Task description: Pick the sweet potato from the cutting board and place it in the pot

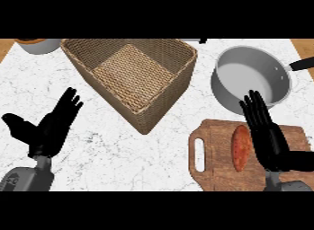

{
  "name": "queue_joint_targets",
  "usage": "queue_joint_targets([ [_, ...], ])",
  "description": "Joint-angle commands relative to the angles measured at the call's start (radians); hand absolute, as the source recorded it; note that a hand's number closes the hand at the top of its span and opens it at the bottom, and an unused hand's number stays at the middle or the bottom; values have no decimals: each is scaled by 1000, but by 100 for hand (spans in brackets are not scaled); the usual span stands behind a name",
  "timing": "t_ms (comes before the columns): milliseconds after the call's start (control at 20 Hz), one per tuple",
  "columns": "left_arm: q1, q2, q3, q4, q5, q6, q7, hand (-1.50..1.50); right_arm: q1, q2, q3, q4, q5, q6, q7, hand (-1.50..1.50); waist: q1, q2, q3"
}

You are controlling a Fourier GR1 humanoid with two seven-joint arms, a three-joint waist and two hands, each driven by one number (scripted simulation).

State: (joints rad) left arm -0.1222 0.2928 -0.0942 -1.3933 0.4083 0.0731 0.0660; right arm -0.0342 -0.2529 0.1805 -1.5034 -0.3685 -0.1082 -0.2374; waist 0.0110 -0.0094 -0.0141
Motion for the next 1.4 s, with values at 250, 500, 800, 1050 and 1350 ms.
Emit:
queue_joint_targets([
  [250,-133,77,86,-110,-96,88,-104,0,-209,-303,-120,-27,-247,555,-2,150,29,3,24],
  [500,-139,36,56,-135,-110,116,-99,0,-182,-548,-209,233,108,584,-325,-150,23,24,23],
  [800,-138,18,28,-153,-142,144,-66,0,-167,-588,-185,378,310,651,-772,-150,14,17,20],
  [1050,-171,14,52,-114,-135,141,-69,0,-214,-703,-103,422,473,583,-794,-150,12,18,17],
  [1350,-134,10,59,-111,-153,131,-93,0,-253,-707,24,327,612,511,-705,-150,3,12,14],
])
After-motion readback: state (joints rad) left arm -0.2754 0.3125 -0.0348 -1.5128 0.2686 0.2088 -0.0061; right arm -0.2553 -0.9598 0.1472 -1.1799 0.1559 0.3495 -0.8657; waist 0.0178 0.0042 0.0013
